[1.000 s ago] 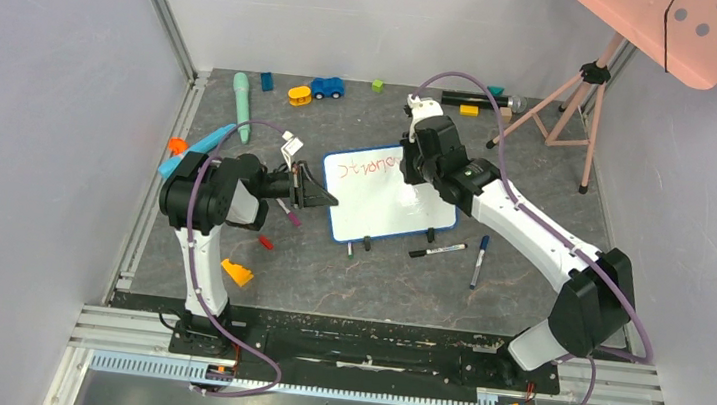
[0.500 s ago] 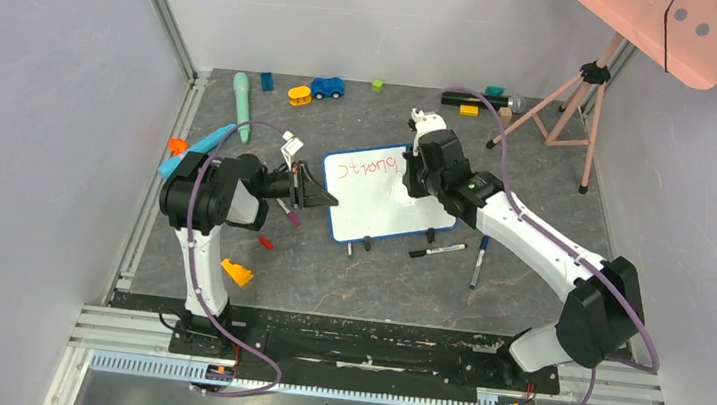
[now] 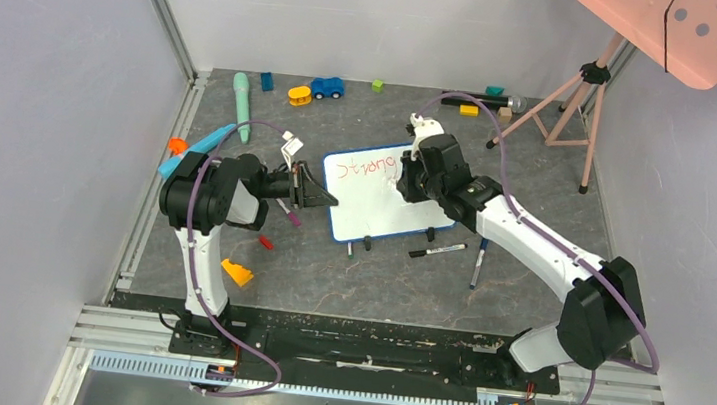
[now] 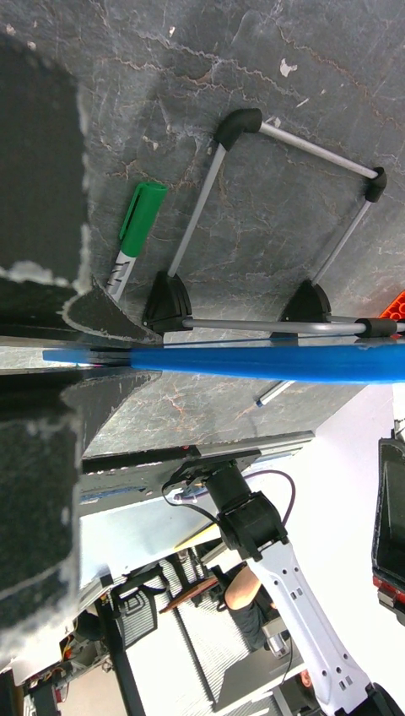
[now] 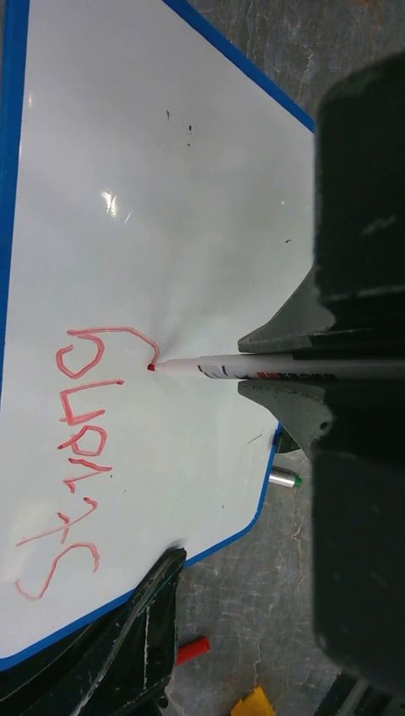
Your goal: Write a sentence on the whiteboard
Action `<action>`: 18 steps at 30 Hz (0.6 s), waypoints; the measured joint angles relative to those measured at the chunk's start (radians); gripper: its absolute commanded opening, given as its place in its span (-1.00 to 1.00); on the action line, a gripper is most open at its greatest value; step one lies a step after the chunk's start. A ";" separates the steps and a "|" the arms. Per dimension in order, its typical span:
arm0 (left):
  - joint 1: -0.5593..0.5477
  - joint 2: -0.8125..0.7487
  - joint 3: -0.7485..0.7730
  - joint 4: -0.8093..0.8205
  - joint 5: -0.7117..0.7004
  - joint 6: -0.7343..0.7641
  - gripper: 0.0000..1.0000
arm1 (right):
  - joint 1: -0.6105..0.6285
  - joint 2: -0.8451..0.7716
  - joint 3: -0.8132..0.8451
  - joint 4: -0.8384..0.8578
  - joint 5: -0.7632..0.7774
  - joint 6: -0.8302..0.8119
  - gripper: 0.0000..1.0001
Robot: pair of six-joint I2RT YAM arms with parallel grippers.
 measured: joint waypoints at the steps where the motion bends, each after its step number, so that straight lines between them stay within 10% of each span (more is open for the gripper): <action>1: 0.000 0.000 0.000 0.000 0.000 0.000 -0.96 | 0.000 0.000 0.000 0.004 -0.003 0.000 -1.00; 18: 0.000 0.000 0.000 0.000 0.001 0.000 -0.96 | -0.006 -0.207 -0.013 0.023 -0.022 -0.027 -1.00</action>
